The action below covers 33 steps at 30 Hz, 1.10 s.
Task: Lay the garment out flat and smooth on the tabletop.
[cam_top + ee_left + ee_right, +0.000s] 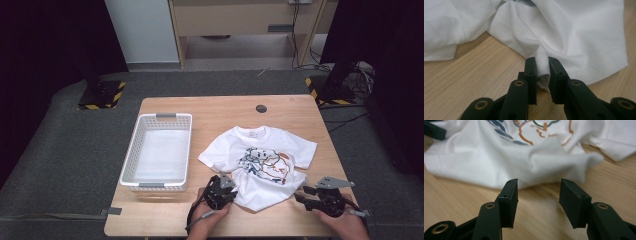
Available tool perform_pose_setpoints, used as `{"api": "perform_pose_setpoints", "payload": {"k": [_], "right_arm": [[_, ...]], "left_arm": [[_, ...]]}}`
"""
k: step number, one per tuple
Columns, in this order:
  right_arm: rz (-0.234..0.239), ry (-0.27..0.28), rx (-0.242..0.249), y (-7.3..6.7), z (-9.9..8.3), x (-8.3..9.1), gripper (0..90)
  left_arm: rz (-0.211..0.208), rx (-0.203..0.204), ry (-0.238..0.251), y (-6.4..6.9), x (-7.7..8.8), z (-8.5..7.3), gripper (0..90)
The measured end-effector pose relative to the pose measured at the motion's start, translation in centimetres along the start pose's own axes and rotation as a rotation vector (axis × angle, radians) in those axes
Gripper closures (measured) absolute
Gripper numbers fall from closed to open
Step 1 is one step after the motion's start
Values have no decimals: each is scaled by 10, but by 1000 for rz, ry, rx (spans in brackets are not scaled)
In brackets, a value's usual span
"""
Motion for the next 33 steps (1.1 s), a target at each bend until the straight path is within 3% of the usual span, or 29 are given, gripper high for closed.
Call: {"api": "perform_pose_setpoints", "payload": {"k": [3,7,10,12,13,14,15,16,17,20,23,27,30,33], "right_arm": [[16,13,6,-6,8,-9,511],[8,-20,40,-6,9,-19,859],[31,-19,50,-10,13,-17,881],[44,-5,51,-13,22,-4,882],[58,6,56,-14,32,12,880],[58,6,56,-14,32,12,880],[65,-8,61,-11,43,23,869],[63,-13,62,-9,47,24,853],[61,-31,62,-5,53,22,836],[32,-55,72,7,69,2,828],[-8,-59,45,20,84,-35,784],[-42,-36,5,30,87,-72,706],[-85,-25,-13,36,84,-78,628],[-106,6,-34,40,83,-63,608]], "left_arm": [[-2,0,2,0,0,0,782],[-12,1,6,2,2,1,792],[-29,4,21,5,10,6,795],[-39,8,52,9,22,15,797],[-46,13,76,11,28,22,798],[-49,10,92,12,32,28,798],[-49,3,117,13,38,40,798],[-47,-1,131,13,40,47,797],[-30,-5,149,8,40,66,796],[-13,11,137,-3,26,87,796],[21,28,80,-21,0,100,794],[69,46,-4,-42,-32,101,790],[85,63,-48,-53,-49,95,786],[84,75,-72,-58,-60,89,782]]}}
Point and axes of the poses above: each handheld gripper's, and its own axes: x roughly backward along the jaws, z roughly out of its top, y roughly to its right, the point moved 8 cm from there along -x, roughly forward along the jaws, and after that the axes turned 7 degrees about y, right-handed, at the moved point
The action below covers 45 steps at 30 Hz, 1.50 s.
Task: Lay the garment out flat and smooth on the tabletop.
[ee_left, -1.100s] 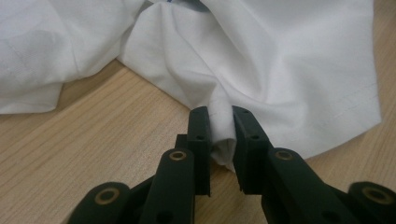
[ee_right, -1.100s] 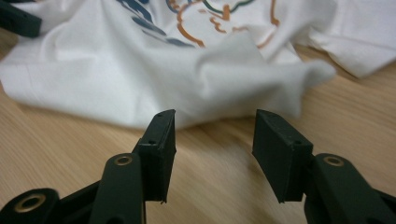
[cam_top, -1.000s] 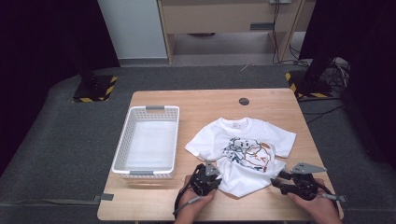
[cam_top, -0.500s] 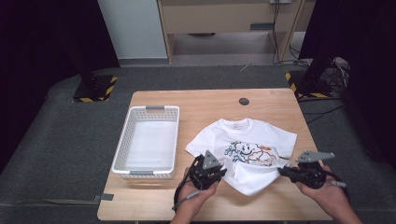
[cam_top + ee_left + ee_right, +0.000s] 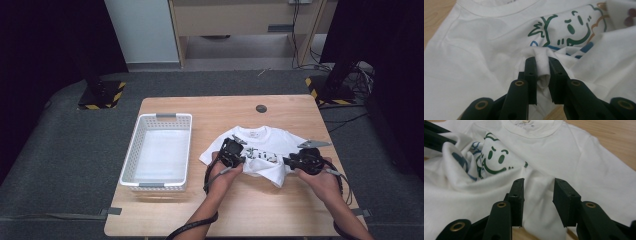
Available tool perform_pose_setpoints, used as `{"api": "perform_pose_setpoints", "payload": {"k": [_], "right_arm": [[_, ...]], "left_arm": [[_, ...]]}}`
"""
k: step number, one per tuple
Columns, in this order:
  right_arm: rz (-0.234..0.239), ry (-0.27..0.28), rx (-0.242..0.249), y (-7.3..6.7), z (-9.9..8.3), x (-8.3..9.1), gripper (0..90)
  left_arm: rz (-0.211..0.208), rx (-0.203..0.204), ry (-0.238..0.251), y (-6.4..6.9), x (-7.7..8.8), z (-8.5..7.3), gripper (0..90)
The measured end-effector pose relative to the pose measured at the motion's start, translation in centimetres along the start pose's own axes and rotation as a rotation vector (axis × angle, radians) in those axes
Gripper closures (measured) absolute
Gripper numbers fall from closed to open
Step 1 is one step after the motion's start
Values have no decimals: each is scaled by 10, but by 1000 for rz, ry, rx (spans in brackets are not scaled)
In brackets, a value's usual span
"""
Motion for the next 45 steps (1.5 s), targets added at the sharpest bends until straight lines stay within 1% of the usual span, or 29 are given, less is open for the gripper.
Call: {"api": "perform_pose_setpoints", "payload": {"k": [2,4,7,9,12,15,17,19,20,22,23,24,25,27,29,30,31,33,34,35,36,37,38,40,41,42,43,44,45], "right_arm": [[-13,8,9,2,-4,16,591],[-1,12,14,1,-11,31,574],[31,-5,35,-10,-29,47,551],[69,1,34,-22,-39,51,524],[103,1,47,-41,-50,50,475],[115,-4,42,-57,-58,43,423],[114,-7,39,-63,-60,36,401],[108,-1,29,-65,-59,30,399],[105,2,19,-66,-59,27,432],[109,8,28,-66,-57,23,567],[101,17,36,-65,-56,23,664],[100,32,38,-64,-53,25,739],[100,34,35,-62,-51,28,780],[106,28,37,-58,-47,38,823],[117,5,41,-52,-44,53,832],[121,-12,49,-48,-43,62,831],[125,-31,64,-45,-41,70,825],[105,-68,124,-41,-37,85,815],[107,-84,150,-41,-35,89,791],[125,-114,172,-45,-36,89,752],[133,-136,202,-49,-37,87,690],[139,-150,221,-53,-39,83,609],[156,-159,225,-57,-41,80,585],[170,-145,202,-61,-41,78,516],[174,-132,182,-60,-42,79,514],[175,-116,161,-58,-43,81,505],[167,-104,143,-55,-45,83,498],[155,-90,117,-50,-48,85,489],[158,-77,83,-46,-51,86,480]], "left_arm": [[-1,7,-9,-2,-4,-2,782],[-1,11,-11,-2,-6,-4,782],[5,2,-13,-1,-8,-6,782],[9,1,-15,0,-9,-7,783],[11,6,-15,0,-9,-9,783],[17,1,-18,1,-9,-9,783],[17,1,-17,2,-9,-10,783],[17,3,-12,2,-8,-10,783],[17,1,-11,2,-8,-11,783],[16,-1,-10,3,-6,-12,783],[16,-6,-10,4,-4,-12,785],[17,-10,-8,4,-2,-12,785],[15,-12,-3,5,1,-12,785],[10,-26,7,7,9,-11,787],[-6,-34,29,12,19,-10,787],[-14,-45,37,15,24,-11,787],[-24,-55,45,18,29,-12,787],[-44,-71,61,26,40,-15,786],[-44,-84,64,29,44,-18,786],[-47,-94,65,32,48,-21,787],[-54,-95,68,35,51,-26,786],[-57,-100,71,37,55,-30,786],[-56,-100,74,37,58,-35,786],[-64,-89,81,38,63,-44,786],[-66,-91,78,38,64,-49,786],[-69,-87,76,39,65,-54,786],[-73,-84,78,39,65,-58,785],[-76,-82,79,40,66,-61,785],[-81,-77,80,40,67,-64,785]]}}
Point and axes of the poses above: each handheld gripper's, and its own axes: x roughly backward along the jaws, z roughly out of its top, y roughly to its right, the point moved 8 cm from there along -x, roughly forward along the jaws, and after that the axes turned 7 degrees about y, right-handed, at the moved point
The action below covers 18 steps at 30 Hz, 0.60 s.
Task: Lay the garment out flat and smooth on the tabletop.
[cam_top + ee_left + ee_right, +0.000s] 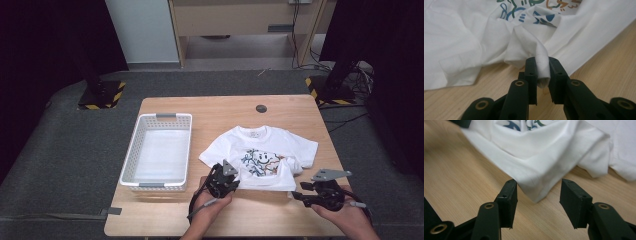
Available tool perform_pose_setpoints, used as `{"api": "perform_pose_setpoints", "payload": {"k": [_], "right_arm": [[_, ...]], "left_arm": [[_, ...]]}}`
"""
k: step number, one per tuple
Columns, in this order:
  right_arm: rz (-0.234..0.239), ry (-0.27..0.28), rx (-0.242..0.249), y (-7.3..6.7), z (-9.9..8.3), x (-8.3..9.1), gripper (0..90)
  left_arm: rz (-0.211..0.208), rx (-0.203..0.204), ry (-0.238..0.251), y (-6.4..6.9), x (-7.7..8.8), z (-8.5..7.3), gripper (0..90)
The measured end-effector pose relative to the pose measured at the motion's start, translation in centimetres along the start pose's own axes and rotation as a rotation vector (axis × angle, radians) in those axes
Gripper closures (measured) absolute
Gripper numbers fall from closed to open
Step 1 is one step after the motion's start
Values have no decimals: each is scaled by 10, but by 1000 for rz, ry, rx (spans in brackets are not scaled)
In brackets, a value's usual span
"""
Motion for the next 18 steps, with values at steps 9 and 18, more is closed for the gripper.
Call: {"api": "perform_pose_setpoints", "payload": {"k": [9,18], "right_arm": [[-101,80,-195,37,-26,1,480],[-94,42,-188,33,-14,-41,445]], "left_arm": [[0,11,18,0,4,-16,781],[4,-4,22,3,2,-20,766]]}}
Point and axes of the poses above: each handheld gripper's, and its own axes: x roughly backward along the jaws, z roughly out of its top, y roughly to its right, the point moved 8 cm from there along -x, roughly forward along the jaws, and after that the axes turned 7 degrees about y, right-handed, at the moved point
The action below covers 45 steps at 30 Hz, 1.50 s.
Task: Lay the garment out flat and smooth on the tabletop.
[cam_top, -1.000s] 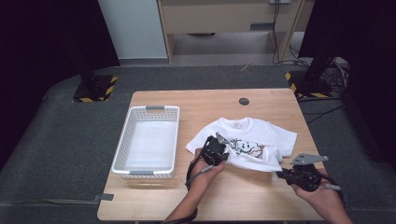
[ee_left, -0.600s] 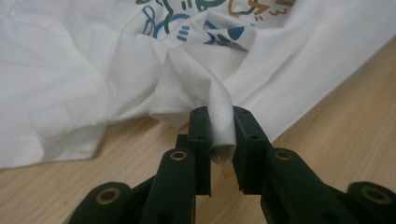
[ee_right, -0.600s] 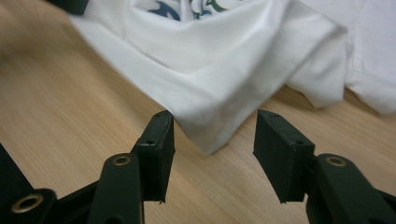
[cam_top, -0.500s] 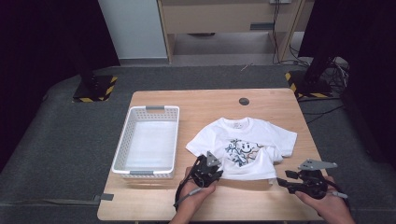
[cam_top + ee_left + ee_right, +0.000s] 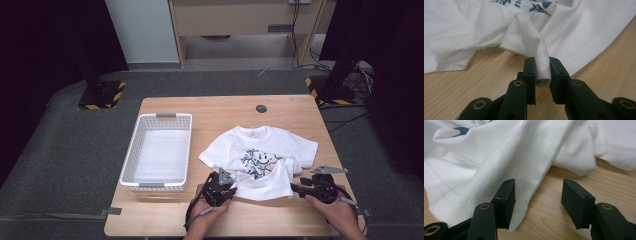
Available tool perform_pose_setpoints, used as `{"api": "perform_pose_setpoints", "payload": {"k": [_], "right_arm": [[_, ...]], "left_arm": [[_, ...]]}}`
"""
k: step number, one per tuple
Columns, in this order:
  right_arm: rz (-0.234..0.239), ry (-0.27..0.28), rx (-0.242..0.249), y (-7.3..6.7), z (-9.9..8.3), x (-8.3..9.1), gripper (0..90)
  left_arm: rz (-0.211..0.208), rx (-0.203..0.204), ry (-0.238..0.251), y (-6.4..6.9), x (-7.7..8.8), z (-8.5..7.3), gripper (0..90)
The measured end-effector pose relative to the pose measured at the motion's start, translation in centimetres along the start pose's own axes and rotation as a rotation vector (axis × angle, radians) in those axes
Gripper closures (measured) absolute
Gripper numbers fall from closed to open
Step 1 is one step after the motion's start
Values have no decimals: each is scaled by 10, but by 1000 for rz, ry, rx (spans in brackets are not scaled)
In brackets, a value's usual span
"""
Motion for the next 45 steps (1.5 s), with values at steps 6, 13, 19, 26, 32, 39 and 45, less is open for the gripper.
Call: {"api": "perform_pose_setpoints", "payload": {"k": [6,13,19,26,32,39,45], "right_arm": [[2,-30,37,-7,2,-20,509],[-4,-35,95,-14,4,-26,837],[16,-47,94,-12,-2,-7,887],[31,-72,113,-4,-16,32,885],[27,-90,108,4,-28,38,884],[24,-94,108,6,-28,29,885],[30,-99,119,4,-24,33,887]], "left_arm": [[8,7,15,-3,2,0,768],[3,4,17,-3,7,-1,769],[-11,15,25,1,16,0,771],[-37,10,44,13,23,10,771],[-38,17,34,14,21,6,769],[-36,21,13,10,14,-1,770],[-47,17,12,16,17,1,775]]}}
Point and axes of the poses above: each handheld gripper's, and its own axes: x roughly backward along the jaws, z roughly out of its top, y roughly to its right, the point moved 8 cm from there along -x, roughly forward along the jaws, and after that the axes turned 7 degrees about y, right-handed, at the moved point
